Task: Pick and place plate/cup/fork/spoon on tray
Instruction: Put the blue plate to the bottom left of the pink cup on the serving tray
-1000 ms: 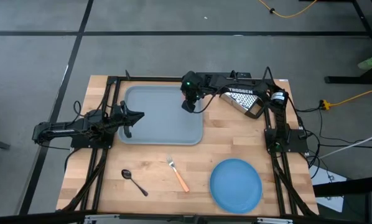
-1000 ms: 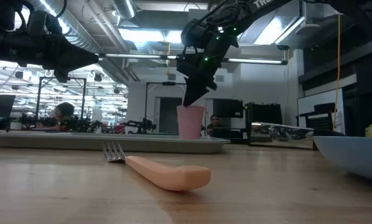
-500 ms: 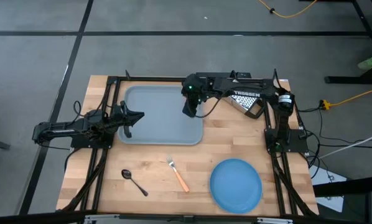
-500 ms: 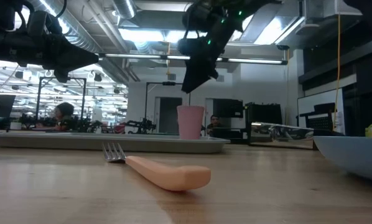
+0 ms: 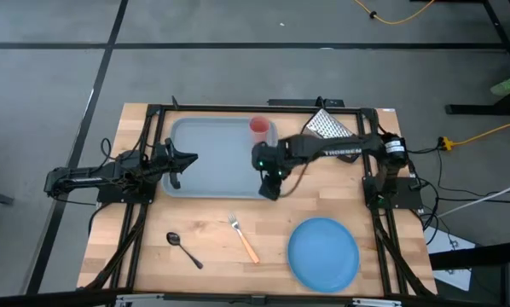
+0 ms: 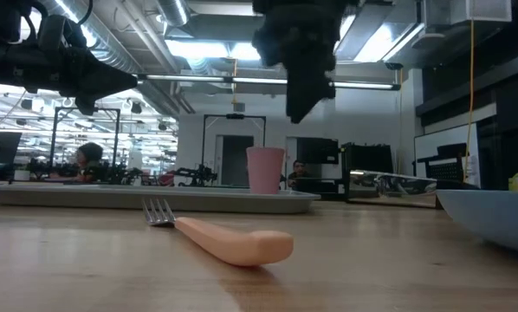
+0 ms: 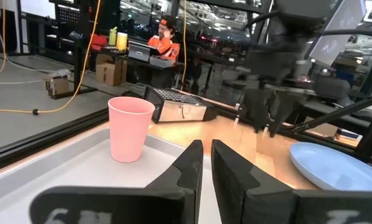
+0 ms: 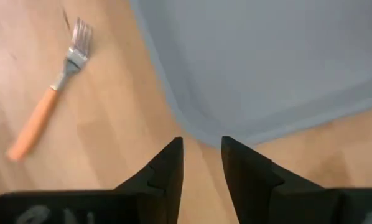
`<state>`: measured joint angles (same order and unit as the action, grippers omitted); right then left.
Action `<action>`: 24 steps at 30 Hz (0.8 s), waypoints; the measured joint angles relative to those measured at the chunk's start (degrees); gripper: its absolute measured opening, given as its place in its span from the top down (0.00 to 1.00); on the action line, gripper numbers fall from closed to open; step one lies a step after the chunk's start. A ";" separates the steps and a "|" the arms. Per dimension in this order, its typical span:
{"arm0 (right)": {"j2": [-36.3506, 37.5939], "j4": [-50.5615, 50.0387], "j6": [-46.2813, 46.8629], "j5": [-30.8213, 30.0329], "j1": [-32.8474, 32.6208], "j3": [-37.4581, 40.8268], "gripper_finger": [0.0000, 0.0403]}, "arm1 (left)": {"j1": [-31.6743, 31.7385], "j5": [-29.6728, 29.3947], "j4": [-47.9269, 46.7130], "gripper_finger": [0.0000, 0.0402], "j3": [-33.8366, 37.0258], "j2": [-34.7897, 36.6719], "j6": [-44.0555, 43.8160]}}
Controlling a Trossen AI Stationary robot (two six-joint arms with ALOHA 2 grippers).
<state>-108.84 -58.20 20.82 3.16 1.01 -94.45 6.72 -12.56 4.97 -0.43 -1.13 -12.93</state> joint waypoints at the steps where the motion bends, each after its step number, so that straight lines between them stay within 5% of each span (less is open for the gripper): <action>1: 0.50 -0.17 -0.09 -2.42 -1.25 0.30 0.73 | 0.00 0.00 -0.01 0.93 0.00 0.00 0.00; 7: 8.93 5.96 3.58 -9.64 -7.10 11.96 0.76 | 0.00 0.00 -0.02 0.93 0.00 0.00 0.00; 16: 32.03 17.37 22.80 -10.02 -12.85 40.81 0.76 | 0.00 -0.01 -0.01 0.93 0.00 0.00 0.00; 24: 40.79 21.17 37.56 -8.48 -21.83 53.93 0.76 | 0.00 -0.02 0.00 0.93 0.00 0.00 0.00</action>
<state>-68.05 -37.03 58.38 -5.32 -20.82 -40.52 6.72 -12.58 4.97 -0.43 -1.12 -12.93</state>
